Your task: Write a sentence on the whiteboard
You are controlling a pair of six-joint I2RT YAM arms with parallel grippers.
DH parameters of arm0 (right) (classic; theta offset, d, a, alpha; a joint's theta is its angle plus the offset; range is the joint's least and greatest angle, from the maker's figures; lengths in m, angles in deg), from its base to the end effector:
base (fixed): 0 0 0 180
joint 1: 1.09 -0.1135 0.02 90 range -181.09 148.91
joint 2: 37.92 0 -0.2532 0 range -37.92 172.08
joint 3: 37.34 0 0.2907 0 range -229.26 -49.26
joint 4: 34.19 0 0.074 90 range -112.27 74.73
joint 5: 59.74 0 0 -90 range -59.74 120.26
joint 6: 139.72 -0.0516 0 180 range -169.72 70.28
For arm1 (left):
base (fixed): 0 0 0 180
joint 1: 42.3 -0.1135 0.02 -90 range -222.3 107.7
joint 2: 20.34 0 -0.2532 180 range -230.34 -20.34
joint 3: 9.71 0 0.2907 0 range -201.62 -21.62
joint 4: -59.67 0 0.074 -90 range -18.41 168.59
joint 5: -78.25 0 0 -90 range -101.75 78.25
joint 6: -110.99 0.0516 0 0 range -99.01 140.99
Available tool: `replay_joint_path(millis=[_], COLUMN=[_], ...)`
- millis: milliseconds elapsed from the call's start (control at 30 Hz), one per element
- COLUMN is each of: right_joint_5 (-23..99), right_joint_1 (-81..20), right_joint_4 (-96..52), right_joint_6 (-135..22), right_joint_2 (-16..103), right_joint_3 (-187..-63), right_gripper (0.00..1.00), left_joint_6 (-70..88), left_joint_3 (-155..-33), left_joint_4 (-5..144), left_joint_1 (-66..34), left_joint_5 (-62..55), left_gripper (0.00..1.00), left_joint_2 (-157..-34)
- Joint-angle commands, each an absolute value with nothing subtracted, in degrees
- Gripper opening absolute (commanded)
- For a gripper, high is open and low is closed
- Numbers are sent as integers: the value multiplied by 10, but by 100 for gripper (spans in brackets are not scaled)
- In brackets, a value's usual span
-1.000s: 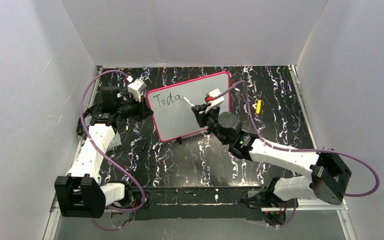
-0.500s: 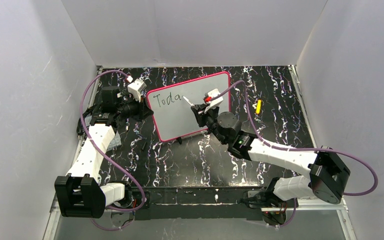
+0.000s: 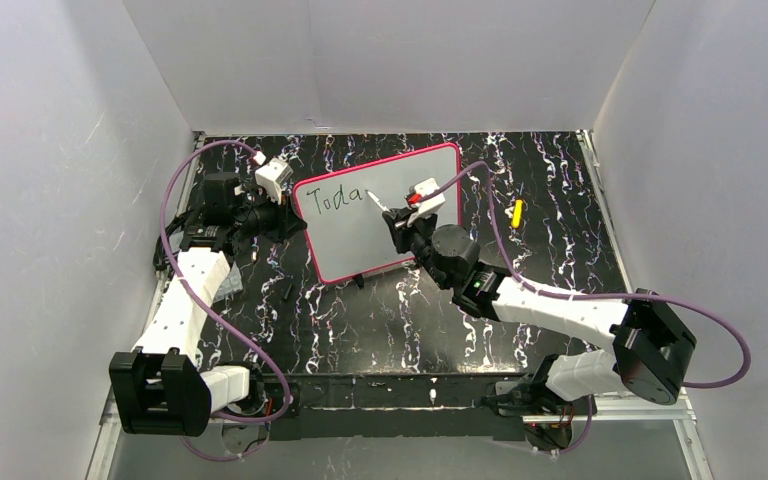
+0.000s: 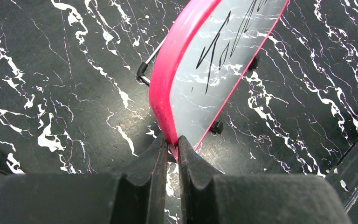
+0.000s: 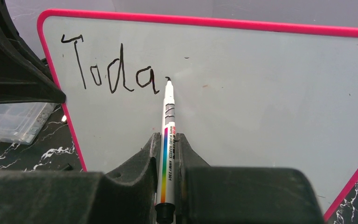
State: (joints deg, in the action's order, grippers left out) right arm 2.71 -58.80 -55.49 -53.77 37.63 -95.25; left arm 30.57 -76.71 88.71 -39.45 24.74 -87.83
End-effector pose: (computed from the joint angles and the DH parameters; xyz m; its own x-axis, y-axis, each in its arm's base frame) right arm 0.2089 0.2860 0.2782 -0.0015 0.1148 -0.9934 -0.5041 0.8579 0.0999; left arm 0.3123 -0.0463 0.2880 -0.3927 0.1535 -0.9067 0.6309 0.7623 -0.1442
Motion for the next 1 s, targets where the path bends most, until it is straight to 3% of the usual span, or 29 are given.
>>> replay_joint_path(millis=[0,567,967], right_joint_5=[1,8,-2], right_joint_1=[-586,-586,-580], right_joint_4=[-576,-576,-598], right_joint_6=[-538,-537,-506], right_joint_2=[367,317,365], right_joint_3=[-937,-939,-957], right_gripper=[1,1,1], left_joint_6=[315,315,315], left_joint_3=[-764,-762,-762], left_joint_4=[910,910,910], left_joint_1=[-391,-391,-391], left_joint_5=[250,248,248], left_gripper=[0,0,0], left_joint_2=[-863,-864,-866])
